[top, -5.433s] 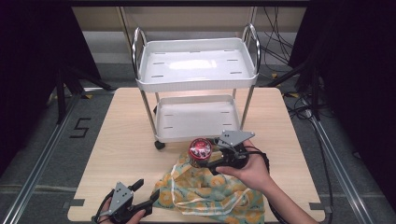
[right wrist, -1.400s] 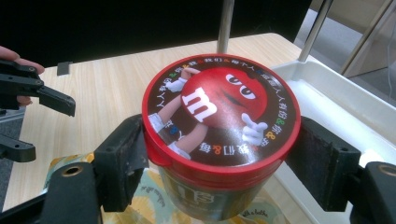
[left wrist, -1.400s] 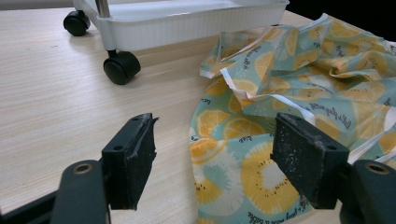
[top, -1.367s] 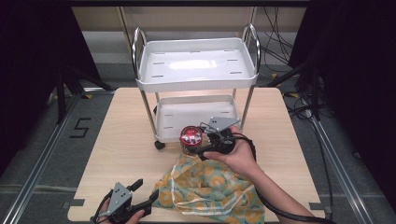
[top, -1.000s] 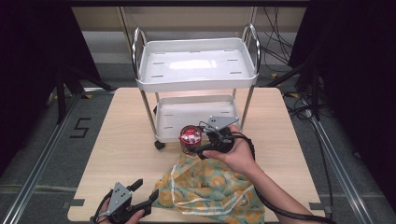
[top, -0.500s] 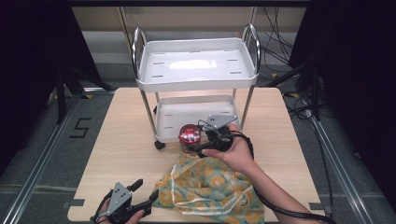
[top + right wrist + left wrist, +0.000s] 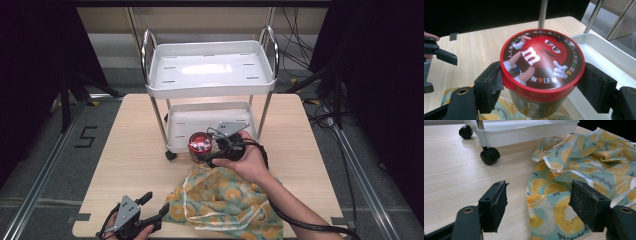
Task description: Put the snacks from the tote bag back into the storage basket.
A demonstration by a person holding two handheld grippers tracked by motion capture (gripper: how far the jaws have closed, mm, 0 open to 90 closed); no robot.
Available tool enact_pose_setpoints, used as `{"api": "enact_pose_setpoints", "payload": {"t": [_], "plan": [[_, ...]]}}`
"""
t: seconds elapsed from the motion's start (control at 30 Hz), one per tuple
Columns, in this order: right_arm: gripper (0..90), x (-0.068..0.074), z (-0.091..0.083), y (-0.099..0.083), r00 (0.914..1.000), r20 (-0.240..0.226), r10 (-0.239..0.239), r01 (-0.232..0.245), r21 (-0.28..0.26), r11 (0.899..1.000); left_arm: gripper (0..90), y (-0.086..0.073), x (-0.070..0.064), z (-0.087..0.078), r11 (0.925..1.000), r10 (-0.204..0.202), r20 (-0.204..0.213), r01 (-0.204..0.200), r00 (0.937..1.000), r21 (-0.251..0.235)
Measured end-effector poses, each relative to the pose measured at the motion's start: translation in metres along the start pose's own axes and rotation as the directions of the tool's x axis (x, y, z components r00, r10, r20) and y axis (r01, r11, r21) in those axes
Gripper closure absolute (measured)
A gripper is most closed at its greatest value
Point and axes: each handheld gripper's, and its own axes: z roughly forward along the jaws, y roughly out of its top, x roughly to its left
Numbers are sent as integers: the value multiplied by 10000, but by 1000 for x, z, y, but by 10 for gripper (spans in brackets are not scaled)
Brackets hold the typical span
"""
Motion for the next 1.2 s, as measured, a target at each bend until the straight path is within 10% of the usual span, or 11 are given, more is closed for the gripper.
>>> {"api": "enact_pose_setpoints", "payload": {"t": [1.2], "plan": [[261, -4, 10, 11, 10000, 28, -28, 28, 51, 10000, 296, 0, 0, -1, 10000, -54, 1, 54, 10000, -29]]}}
